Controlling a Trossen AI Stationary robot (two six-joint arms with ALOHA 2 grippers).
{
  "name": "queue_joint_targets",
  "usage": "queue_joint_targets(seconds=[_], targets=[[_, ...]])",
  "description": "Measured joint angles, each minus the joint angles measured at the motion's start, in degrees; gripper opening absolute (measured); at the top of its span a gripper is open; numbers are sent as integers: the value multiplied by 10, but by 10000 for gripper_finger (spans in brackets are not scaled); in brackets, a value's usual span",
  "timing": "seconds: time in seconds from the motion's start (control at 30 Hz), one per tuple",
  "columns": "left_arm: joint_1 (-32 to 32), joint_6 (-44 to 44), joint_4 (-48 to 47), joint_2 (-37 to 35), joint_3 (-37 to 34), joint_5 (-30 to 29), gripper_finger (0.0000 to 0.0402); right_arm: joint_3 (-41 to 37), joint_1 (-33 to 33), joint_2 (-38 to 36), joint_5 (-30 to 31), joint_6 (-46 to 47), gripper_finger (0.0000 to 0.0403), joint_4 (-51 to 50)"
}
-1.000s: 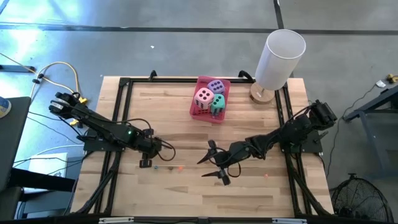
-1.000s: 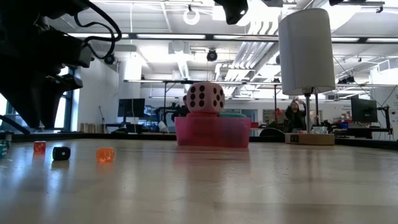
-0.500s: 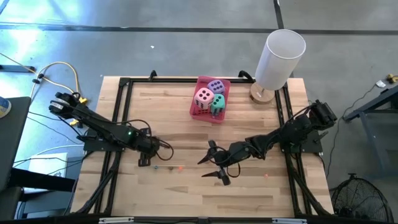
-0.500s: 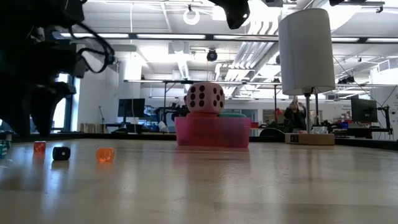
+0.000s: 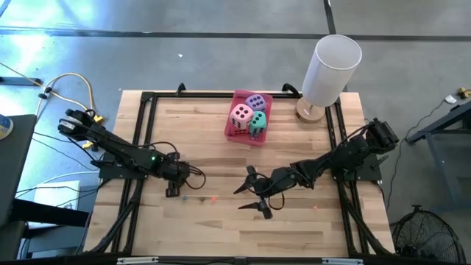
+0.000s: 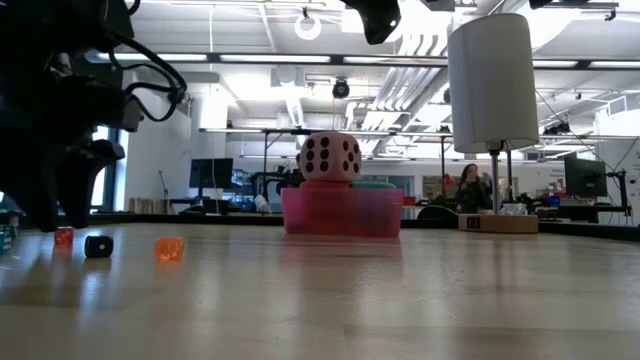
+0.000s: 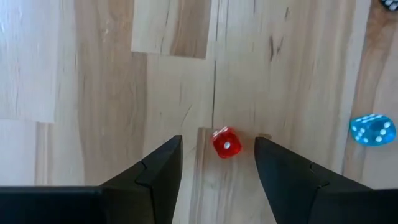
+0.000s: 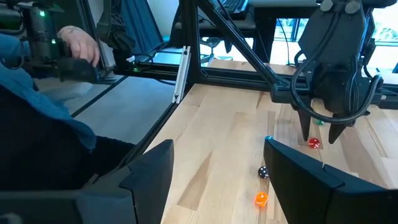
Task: Pick & Place Dice
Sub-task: Put the small red dice into the bin
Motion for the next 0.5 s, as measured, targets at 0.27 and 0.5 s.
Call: queue_joint_targets(seconds=[0.27, 0.5], targets=[[0, -30, 4, 0, 0, 1, 190, 0, 0, 0, 0, 0, 243, 0], [0, -43, 5, 0, 0, 3, 190, 0, 0, 0, 0, 1, 243, 0]])
